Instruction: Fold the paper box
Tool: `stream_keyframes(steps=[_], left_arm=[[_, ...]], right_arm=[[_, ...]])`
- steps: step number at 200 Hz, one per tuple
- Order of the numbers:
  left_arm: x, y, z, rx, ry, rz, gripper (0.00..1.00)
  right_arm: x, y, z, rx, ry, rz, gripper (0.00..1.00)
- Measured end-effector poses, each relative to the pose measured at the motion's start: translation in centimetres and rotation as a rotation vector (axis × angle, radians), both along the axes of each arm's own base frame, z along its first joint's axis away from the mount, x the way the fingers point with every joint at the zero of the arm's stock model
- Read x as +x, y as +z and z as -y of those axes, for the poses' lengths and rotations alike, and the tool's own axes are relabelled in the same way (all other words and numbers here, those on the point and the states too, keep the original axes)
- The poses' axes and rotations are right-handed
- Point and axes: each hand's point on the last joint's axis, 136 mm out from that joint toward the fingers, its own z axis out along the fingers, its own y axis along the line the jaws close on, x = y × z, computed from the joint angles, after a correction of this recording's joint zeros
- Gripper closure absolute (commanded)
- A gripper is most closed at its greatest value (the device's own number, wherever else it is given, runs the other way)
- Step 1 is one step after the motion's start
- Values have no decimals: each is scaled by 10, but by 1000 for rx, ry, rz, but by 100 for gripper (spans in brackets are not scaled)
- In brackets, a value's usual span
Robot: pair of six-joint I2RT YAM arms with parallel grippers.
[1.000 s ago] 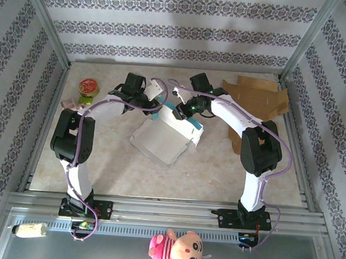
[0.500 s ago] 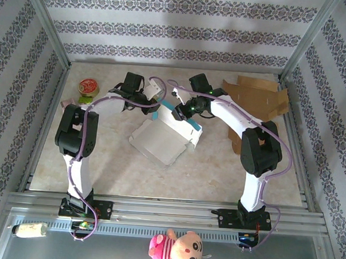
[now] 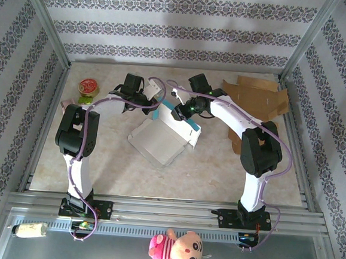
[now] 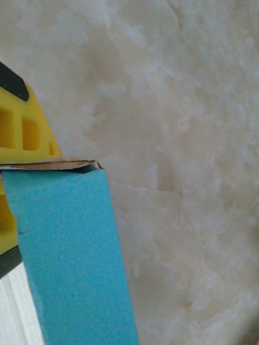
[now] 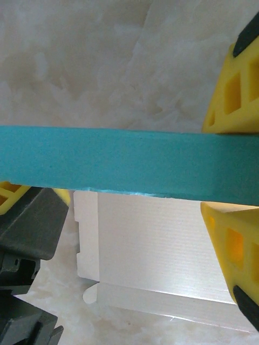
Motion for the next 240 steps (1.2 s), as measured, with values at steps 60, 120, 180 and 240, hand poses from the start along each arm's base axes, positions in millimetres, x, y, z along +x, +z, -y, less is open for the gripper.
stream_keyframes(steps=[60,120,180,240], left_arm=[[-14,-15,1,40,12,-28,75],[-13,-16,0,62,22,-26,100],[1,-10,-11,48,166,80,100],[1,-3,13,17,260,213,71]], right_arm=[[-1,-1,-1,-1,3,-2,65],[-1,2,-1,4,-1,-2,52],[18,66,9,88,-215,69,34],[55,105,74,203,-653,14,33]])
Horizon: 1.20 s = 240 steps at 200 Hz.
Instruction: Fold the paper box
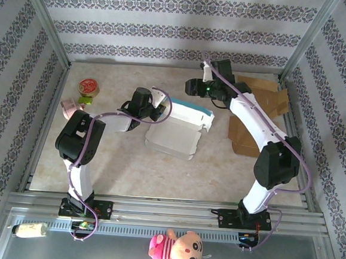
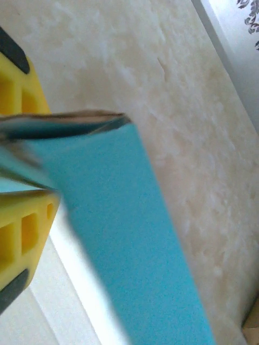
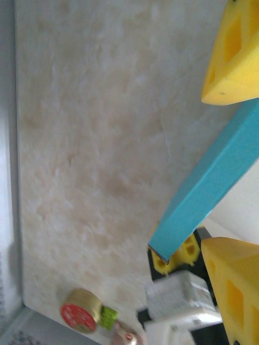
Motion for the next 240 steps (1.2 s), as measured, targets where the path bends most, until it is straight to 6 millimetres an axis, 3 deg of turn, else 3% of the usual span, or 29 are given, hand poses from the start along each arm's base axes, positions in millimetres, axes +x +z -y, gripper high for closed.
stream_keyframes(steps=[54,103,116,157,178,204,224,240], left_arm=[[-8,10,-7,-33,36,32,63],[-22,60,-13,-140,68,101,63],[-24,73,-13,-168,70,114,63],[-27,70,-8,-138,13,8,61],[-26,68,-14,-132,-13,-43,59],[-29,60,-26,-131,-27,-101,57],[-33,52,-33,-133,-33,-144,57],[-36,50,-34,-135,-40,-162,57]], right_arm=[[-4,-8,1,21,-41,-52,34],[-3,-6,8,19,-94,-54,34],[-3,-6,8,13,-89,-50,28],[-22,-8,-14,-16,271,-10,10],[-10,-22,-18,-66,423,-17,4],[4,-61,-23,-104,564,-80,2],[0,-89,-24,-115,631,-155,6],[-4,-99,-27,-102,676,-186,12]])
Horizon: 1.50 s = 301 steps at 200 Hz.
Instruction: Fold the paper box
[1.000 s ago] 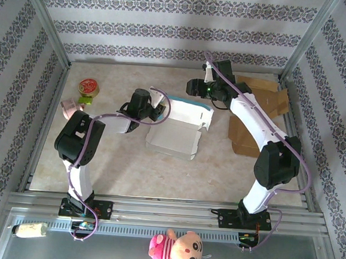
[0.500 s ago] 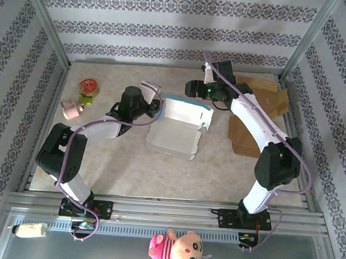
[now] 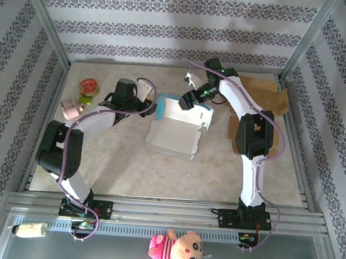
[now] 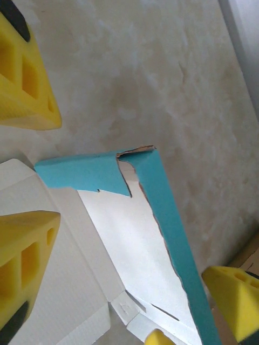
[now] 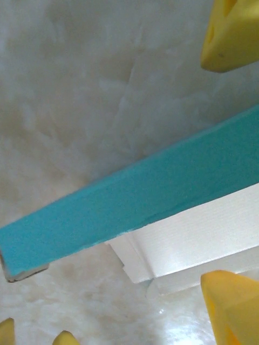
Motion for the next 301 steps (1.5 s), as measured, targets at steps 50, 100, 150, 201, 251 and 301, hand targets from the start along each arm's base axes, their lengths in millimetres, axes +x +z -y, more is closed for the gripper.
stream_keyframes(steps=[50,100,150,201,251,301], left_arm=[[-2,-9,-1,-8,-21,-62,55],[16,-24,6,3,-74,-125,57],[16,-45,15,2,-161,-185,68],[20,-51,20,-8,-188,-191,81],[31,-50,25,0,-211,-167,72],[37,-47,28,19,-252,-136,88]], right_arm=[[-8,4,-8,47,50,-45,35],[-11,2,-11,25,79,-29,55],[-15,0,-18,9,98,-21,62],[-17,-1,-23,3,108,-14,62],[-17,-3,-23,6,110,-16,66],[-16,-3,-24,8,113,-9,69]])
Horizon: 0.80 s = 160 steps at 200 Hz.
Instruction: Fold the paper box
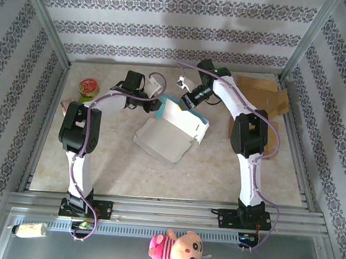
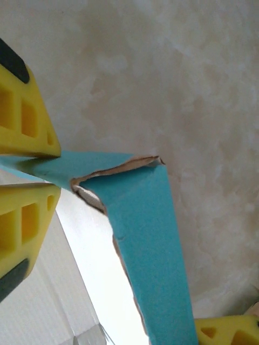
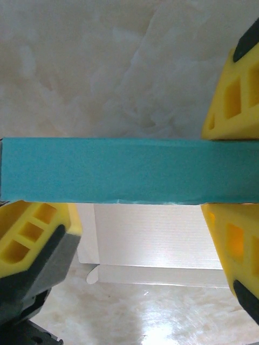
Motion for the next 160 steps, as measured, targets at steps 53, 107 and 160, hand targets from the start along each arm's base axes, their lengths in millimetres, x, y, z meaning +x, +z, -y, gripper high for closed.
stream_keyframes(steps=[53,107,160], left_arm=[[6,-3,-3,20,-7,15,100],[18,-6,2,130,52,94,88],[26,-9,6,185,64,125,100]], right_arm=[[1,0,-1,2,0,7,69],[5,-3,-4,7,-3,26,68],[7,-4,-4,9,-7,32,68]])
